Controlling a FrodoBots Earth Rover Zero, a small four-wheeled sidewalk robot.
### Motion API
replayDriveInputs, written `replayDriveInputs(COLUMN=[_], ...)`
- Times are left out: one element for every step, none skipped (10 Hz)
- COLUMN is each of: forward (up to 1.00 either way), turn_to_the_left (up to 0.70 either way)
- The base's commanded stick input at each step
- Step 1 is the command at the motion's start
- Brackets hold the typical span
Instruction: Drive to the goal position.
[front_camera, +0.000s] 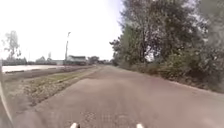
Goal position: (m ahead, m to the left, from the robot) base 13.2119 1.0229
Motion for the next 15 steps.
replayDriveInputs(forward=[0.7,0.7,0.7,0.7,0.7,0.7,0.7,0.7,0.7,0.7,0.7,0.7,0.7,0.7,0.7], turn_to_the_left=[0.0,0.0,0.0,0.0,0.0,0.0,0.0,0.0,0.0,0.0,0.0,0.0,0.0,0.0,0.0])
